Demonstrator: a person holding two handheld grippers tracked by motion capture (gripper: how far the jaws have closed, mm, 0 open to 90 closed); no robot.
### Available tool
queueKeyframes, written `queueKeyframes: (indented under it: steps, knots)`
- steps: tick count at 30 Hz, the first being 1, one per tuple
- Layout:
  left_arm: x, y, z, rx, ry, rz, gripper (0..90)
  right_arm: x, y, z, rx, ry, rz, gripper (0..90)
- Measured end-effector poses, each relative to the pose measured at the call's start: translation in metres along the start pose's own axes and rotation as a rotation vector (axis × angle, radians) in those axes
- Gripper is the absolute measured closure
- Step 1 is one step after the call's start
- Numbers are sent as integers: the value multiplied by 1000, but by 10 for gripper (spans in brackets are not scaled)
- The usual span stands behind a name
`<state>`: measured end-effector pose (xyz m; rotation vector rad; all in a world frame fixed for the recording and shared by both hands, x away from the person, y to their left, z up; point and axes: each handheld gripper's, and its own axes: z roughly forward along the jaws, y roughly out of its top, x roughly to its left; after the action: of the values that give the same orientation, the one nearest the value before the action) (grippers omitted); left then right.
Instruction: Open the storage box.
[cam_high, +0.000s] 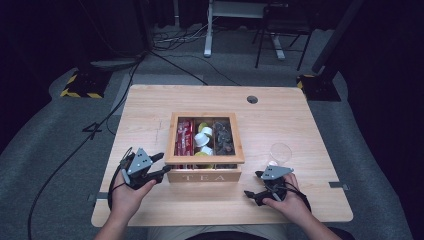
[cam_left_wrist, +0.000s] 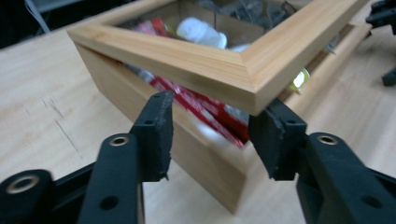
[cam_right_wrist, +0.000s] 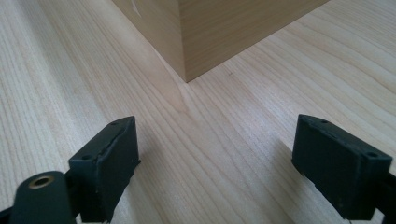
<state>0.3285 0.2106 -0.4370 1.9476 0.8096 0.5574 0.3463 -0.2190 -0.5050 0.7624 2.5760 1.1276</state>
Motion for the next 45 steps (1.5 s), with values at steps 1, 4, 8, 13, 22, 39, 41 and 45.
queueKeyframes:
  steps: [1, 4, 8, 13, 22, 39, 41, 45]
  knots:
    - [0, 2, 0, -12, 11, 9, 473, 0, 0, 0, 0, 1, -1, 148]
    - [2, 8, -1, -41, 19, 18, 465, -2, 1, -1, 7, 12, -11, 171]
    - [4, 14, -1, -68, 26, 26, 458, -3, 13, -7, -13, 28, -15, 252]
    - [6, 19, -2, -88, 21, 20, 458, -2, 36, -22, -99, 23, -20, 260]
    - [10, 27, 1, -107, 0, 9, 455, -13, 90, -42, -183, -78, -101, 290]
    - [15, 28, 5, -123, -16, -26, 451, -10, 133, -29, -214, -165, -313, 397]
    - [15, 28, 4, -121, -17, -27, 451, -10, 132, -29, -217, -164, -315, 398]
    - [14, 28, 3, -116, -5, -21, 449, -11, 132, -30, -216, -157, -309, 399]
